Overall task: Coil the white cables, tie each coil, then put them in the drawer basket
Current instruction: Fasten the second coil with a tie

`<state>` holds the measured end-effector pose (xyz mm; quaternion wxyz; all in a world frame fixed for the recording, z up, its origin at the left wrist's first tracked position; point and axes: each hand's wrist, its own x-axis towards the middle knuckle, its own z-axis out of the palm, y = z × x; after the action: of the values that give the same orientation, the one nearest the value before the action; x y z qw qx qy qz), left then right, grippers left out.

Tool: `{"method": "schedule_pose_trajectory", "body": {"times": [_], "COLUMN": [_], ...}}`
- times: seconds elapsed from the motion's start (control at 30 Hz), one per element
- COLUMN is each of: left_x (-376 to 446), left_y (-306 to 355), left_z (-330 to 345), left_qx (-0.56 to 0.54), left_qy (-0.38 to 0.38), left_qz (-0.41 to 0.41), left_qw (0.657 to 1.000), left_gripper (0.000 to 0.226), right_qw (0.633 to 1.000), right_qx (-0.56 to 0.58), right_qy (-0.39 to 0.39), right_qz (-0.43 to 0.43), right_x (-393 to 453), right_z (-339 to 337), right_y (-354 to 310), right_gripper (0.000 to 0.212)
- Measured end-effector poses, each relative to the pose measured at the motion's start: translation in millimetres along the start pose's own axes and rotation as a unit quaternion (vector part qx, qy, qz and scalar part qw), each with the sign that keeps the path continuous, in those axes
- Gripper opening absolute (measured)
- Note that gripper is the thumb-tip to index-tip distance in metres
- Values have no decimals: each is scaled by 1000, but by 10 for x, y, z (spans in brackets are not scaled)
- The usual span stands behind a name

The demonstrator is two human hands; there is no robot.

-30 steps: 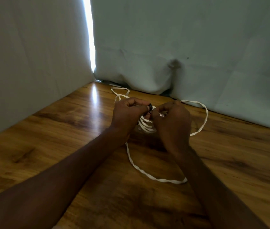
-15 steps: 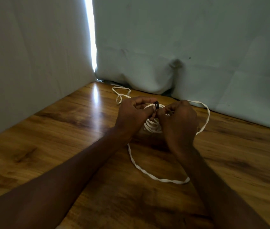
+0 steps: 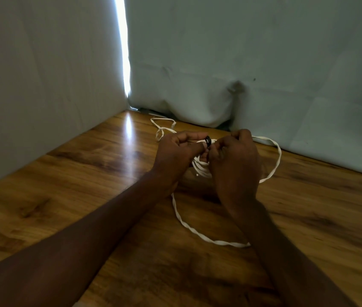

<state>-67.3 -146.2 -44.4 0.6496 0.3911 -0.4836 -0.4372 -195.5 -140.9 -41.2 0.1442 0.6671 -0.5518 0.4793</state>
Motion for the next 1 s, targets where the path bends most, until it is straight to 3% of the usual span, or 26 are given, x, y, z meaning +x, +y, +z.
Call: {"method": "schedule_pose_trajectory", "body": {"times": [0.23, 0.4, 0.67, 0.87, 1.0], "left_x": [14, 1, -4, -25, -31], "left_y": [2, 22, 12, 23, 34], "left_z": [-6, 19, 45, 46, 57], "left_qx": [-29, -58, -70, -46, -40], "left_qy": [4, 3, 14, 3, 3], "left_qz": [-31, -47, -59, -54, -42], "left_qw": [999, 997, 996, 997, 998], "left_gripper": [26, 26, 26, 28, 28], "right_qw": [995, 999, 1000, 998, 996], "right_qx": [78, 18, -27, -61, -77], "right_qy": [-25, -2, -7, 10, 20], "right_qz": [52, 34, -2, -27, -50], "right_x": [32, -12, 8, 35, 43], "right_z": [3, 4, -6, 5, 8], "right_y": [8, -43, -45, 6, -1], "right_gripper": [9, 9, 38, 15, 14]}}
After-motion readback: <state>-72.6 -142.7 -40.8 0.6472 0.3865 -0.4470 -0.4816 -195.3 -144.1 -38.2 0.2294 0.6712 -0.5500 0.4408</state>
